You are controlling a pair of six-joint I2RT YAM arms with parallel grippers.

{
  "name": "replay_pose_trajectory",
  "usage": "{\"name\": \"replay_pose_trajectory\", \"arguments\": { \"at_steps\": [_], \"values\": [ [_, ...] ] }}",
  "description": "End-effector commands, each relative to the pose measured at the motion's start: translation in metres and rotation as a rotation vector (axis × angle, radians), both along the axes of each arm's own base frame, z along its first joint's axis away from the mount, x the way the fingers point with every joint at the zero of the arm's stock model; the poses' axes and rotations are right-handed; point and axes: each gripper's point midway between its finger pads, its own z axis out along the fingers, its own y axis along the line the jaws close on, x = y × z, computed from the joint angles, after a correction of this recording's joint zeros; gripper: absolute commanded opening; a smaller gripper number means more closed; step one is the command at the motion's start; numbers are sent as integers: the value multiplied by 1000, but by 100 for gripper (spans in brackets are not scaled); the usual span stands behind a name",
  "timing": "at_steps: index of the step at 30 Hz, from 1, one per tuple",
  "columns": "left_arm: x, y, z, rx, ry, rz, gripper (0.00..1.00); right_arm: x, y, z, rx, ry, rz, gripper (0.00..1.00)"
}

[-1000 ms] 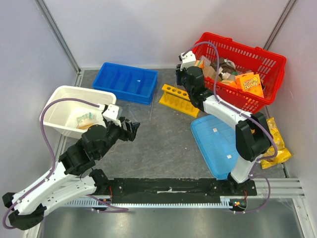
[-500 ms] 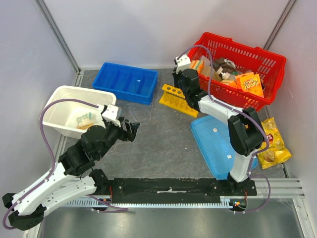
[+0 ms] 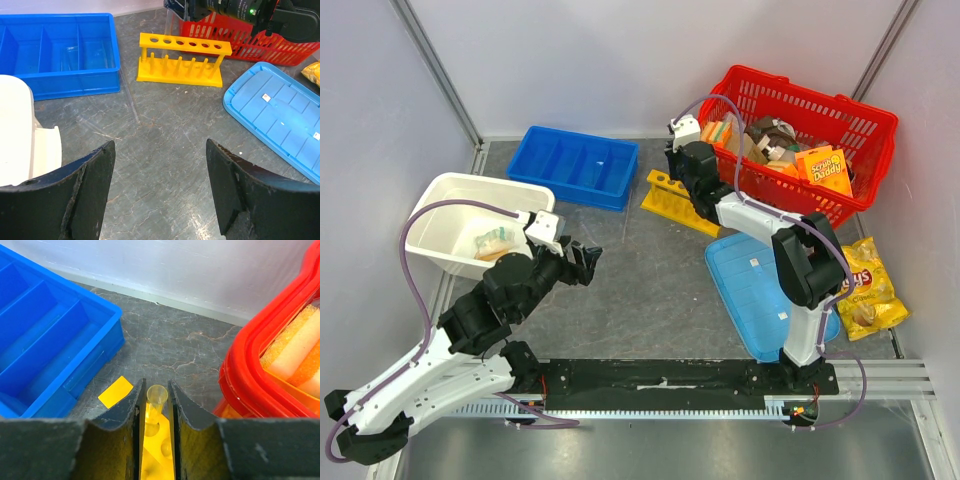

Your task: Organize the chemistry lab equipment

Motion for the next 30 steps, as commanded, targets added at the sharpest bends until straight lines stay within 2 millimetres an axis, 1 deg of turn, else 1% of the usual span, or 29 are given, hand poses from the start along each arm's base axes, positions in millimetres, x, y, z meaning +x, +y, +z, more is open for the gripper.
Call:
{"name": "replay_pose_trajectory", "arguments": {
  "at_steps": [1,7,11,14,17,18,20,22,24,27,29,30],
  "values": [
    [3,2,9,0,-44,14,79,8,3,22,35,-66,-15,30],
    [3,3,10,-2,-48,15,79,11,7,16,34,-56,-6,31],
    [4,3,9,-1,-48,18,80,12,4,10,28,-43,-23,32],
    [4,3,9,3,-48,19,80,12,4,13,33,-45,-24,32],
    [5,2,8,11,-46,19,80,11,4,28,35,-57,-23,35],
    [6,2,7,15,-43,20,80,12,4,34,33,-59,-21,39],
    [7,1,6,21,-34,22,80,11,4,46,27,-58,-13,41],
    [7,-1,3,31,-16,23,80,8,6,63,31,-69,3,45],
    [8,-2,1,38,4,32,80,3,4,73,31,-70,9,48],
    [10,-5,-4,60,50,39,78,-9,-1,86,43,-48,12,50],
    [12,-9,-6,83,77,36,77,-20,-5,93,61,-26,9,50],
    [14,-10,-4,86,91,47,77,-28,-8,101,72,-19,14,51]
  ]
}}
